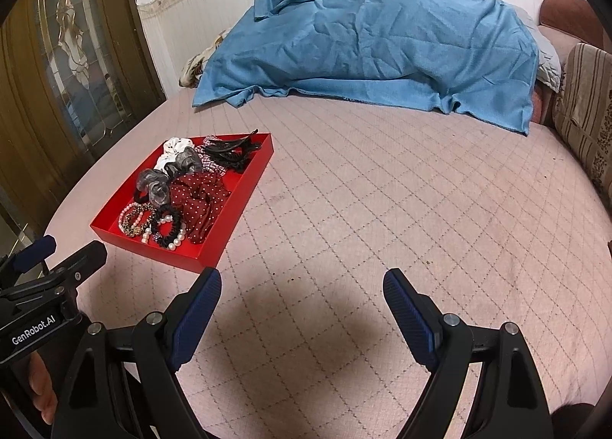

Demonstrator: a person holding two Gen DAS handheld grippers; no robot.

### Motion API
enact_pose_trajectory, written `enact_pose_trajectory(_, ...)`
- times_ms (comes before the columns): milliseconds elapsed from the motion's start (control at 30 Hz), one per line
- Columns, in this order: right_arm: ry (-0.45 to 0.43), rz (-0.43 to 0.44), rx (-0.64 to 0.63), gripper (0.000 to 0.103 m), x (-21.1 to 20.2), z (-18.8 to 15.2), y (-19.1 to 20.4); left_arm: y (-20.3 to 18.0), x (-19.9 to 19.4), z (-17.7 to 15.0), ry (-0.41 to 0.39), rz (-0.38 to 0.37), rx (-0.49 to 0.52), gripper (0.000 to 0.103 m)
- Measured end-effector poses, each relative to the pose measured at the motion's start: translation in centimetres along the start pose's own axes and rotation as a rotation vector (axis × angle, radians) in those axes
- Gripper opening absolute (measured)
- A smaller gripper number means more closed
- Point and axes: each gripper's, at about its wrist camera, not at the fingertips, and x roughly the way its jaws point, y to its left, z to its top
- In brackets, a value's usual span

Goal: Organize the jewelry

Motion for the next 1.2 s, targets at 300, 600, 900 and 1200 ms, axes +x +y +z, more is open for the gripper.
enact_pose_trajectory(300,0.0,-0.012,-0.01,0.09,0.2,-0.1,0.1,0.0,0.1,0.0,0.005,-0.004,0.0,0.093)
enact_pose_trajectory(600,0.0,-0.021,-0.023,0.09,0.1,-0.3,0.4,0.3,0.4,-0.3,0.017,-0.011,-0.014,0.093)
enact_pose_trajectory(900,0.003,-0.015,-0.036,0.09,0.1,-0.5,0.9,1.3,0.6,0.1,0.014,0.003,-0.04,0.093)
enact_pose_trajectory(1200,-0.034,-0.017,-0.046,0.09,-0.2,-0.4,1.2,1.2,0.8,0.8,0.011,-0.006,-0.052,0.093)
